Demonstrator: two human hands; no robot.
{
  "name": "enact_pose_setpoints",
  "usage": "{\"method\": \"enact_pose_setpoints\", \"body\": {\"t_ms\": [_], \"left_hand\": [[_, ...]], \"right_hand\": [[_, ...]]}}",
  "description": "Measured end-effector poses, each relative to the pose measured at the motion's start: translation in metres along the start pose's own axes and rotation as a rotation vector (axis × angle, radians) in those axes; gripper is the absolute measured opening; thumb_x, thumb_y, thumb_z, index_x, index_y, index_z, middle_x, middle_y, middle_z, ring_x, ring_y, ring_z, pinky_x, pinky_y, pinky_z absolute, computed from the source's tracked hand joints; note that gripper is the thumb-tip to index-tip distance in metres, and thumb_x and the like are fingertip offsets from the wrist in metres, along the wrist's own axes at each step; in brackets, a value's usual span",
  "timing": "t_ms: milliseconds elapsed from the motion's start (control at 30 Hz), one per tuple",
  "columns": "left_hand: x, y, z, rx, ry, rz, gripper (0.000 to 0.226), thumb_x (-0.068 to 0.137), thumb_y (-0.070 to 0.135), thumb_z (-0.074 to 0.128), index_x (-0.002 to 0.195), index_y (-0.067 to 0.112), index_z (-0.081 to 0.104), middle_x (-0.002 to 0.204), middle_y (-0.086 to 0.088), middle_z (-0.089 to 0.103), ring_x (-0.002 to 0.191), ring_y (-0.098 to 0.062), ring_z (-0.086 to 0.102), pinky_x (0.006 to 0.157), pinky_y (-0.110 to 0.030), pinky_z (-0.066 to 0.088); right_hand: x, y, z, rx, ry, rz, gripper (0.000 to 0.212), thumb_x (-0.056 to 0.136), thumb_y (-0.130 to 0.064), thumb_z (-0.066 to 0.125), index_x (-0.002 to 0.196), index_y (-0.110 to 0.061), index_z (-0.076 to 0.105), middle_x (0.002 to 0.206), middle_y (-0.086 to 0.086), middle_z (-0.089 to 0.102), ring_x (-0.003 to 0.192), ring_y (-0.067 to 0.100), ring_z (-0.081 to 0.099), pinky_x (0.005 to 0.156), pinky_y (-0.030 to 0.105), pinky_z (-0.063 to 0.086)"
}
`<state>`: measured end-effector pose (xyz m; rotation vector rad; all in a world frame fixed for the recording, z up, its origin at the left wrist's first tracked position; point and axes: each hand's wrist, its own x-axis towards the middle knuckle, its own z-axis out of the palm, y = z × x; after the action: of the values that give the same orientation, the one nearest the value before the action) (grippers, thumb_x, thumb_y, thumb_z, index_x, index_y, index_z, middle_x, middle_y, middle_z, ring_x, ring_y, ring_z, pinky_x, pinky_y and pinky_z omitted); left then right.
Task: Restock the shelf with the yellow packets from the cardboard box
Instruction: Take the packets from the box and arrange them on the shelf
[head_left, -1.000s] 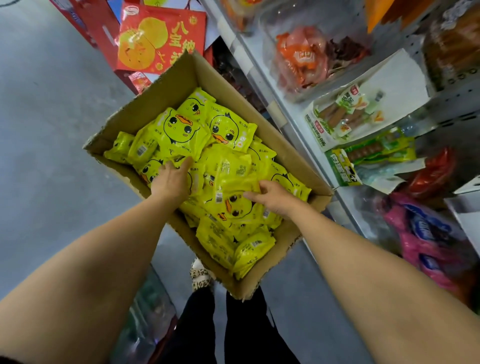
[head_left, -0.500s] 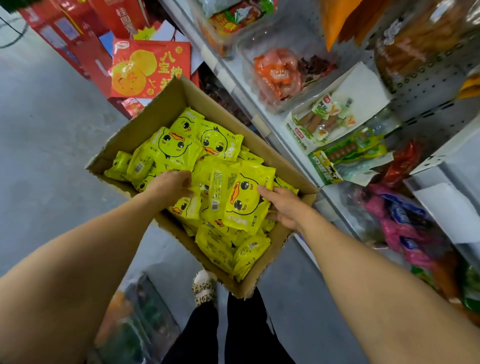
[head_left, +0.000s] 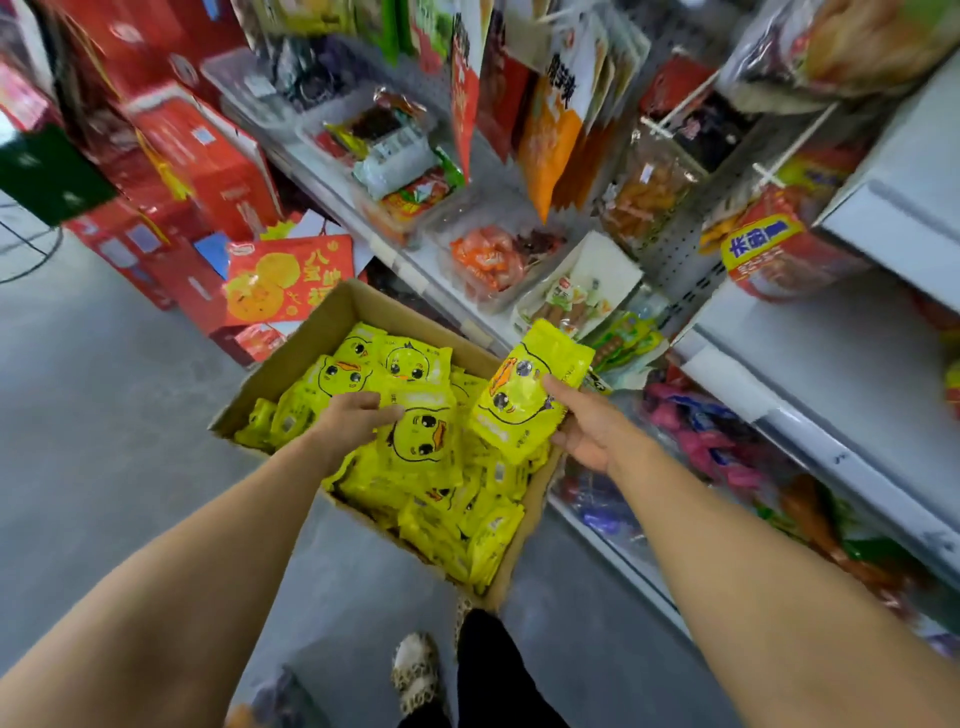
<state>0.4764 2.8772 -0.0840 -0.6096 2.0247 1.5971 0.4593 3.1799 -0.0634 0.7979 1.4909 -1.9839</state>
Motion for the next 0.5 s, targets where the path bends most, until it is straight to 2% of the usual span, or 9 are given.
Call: {"method": "enact_pose_setpoints", "body": {"t_ms": [33,67,133,167,233,333,400,467,500], "left_hand": [[-0.009,0.006,0.0,-0.105,-0.026,-0.04,0.037,0.084,0.029,0.075,0.113,0.012,0.062,0.105,-0.002,0.056,0.103,-0.022,0.055,0.088,-0.036,0.045],[-0.018,0.011,0.0,-0.168,-0.075,-0.064,0.067,0.082,0.036,0.076,0.138,0.01,0.048,0.131,-0.001,0.051,0.126,-0.025,0.048,0.104,-0.041,0.04],[-0.037,0.027,0.002,-0.219,-0.18,-0.046,0.103,0.072,0.053,0.078,0.153,0.019,0.025,0.156,0.001,0.031,0.143,-0.026,0.03,0.117,-0.049,0.024],[-0.046,0.036,0.004,-0.213,-0.21,-0.037,0.106,0.071,0.058,0.077,0.154,0.023,0.021,0.159,0.0,0.025,0.146,-0.025,0.025,0.119,-0.051,0.019],[-0.056,0.049,0.007,-0.162,-0.222,-0.039,0.089,0.083,0.06,0.065,0.154,0.026,0.022,0.159,0.002,0.025,0.146,-0.025,0.023,0.118,-0.051,0.018],[-0.065,0.076,0.021,0.004,-0.201,-0.029,0.075,0.082,0.073,0.054,0.137,0.022,0.051,0.138,-0.002,0.054,0.123,-0.029,0.053,0.106,-0.051,0.04],[-0.077,0.104,0.033,0.011,-0.186,-0.035,0.054,0.095,0.058,0.049,0.117,0.01,0.062,0.104,-0.01,0.069,0.091,-0.028,0.066,0.084,-0.042,0.053],[-0.096,0.134,0.042,-0.114,-0.381,-0.074,0.04,0.101,0.039,0.046,0.108,0.005,0.064,0.092,-0.015,0.072,0.078,-0.029,0.07,0.07,-0.04,0.057],[-0.108,0.148,0.046,-0.135,-0.477,-0.056,0.034,0.1,0.031,0.047,0.105,0.004,0.066,0.093,-0.017,0.072,0.078,-0.03,0.071,0.071,-0.041,0.058]], "right_hand": [[-0.009,-0.005,0.001,0.051,-0.014,-0.01,0.032,0.094,-0.029,0.063,0.12,-0.01,0.066,0.101,0.01,0.076,0.086,0.022,0.074,0.075,0.044,0.061],[-0.018,-0.011,0.002,0.081,-0.023,-0.013,0.033,0.095,-0.035,0.059,0.117,-0.013,0.067,0.102,0.012,0.075,0.089,0.024,0.074,0.08,0.048,0.059],[-0.036,-0.022,0.001,0.07,-0.012,0.004,0.042,0.096,-0.048,0.051,0.117,-0.016,0.067,0.108,0.013,0.074,0.093,0.027,0.073,0.084,0.049,0.055],[-0.044,-0.027,0.0,0.052,-0.008,0.009,0.047,0.097,-0.053,0.047,0.119,-0.016,0.066,0.11,0.013,0.073,0.094,0.027,0.072,0.083,0.049,0.055],[-0.064,-0.039,-0.004,0.038,-0.008,-0.005,0.05,0.098,-0.055,0.041,0.119,-0.016,0.065,0.105,0.013,0.074,0.089,0.027,0.074,0.073,0.047,0.059],[-0.103,-0.061,-0.007,0.024,-0.033,-0.073,0.041,0.099,-0.043,0.047,0.12,-0.012,0.063,0.094,0.011,0.076,0.079,0.024,0.075,0.063,0.043,0.062],[-0.13,-0.076,-0.013,-0.031,-0.059,-0.153,0.052,0.085,-0.028,0.066,0.131,-0.006,0.059,0.098,0.011,0.076,0.083,0.023,0.075,0.072,0.042,0.062],[-0.159,-0.093,-0.021,-0.087,-0.101,-0.226,0.073,0.063,-0.02,0.086,0.131,-0.006,0.06,0.106,0.014,0.074,0.088,0.026,0.074,0.08,0.046,0.059],[-0.173,-0.102,-0.025,-0.087,-0.142,-0.253,0.081,0.051,-0.019,0.094,0.125,-0.007,0.064,0.111,0.015,0.073,0.092,0.028,0.074,0.083,0.049,0.057]]}}
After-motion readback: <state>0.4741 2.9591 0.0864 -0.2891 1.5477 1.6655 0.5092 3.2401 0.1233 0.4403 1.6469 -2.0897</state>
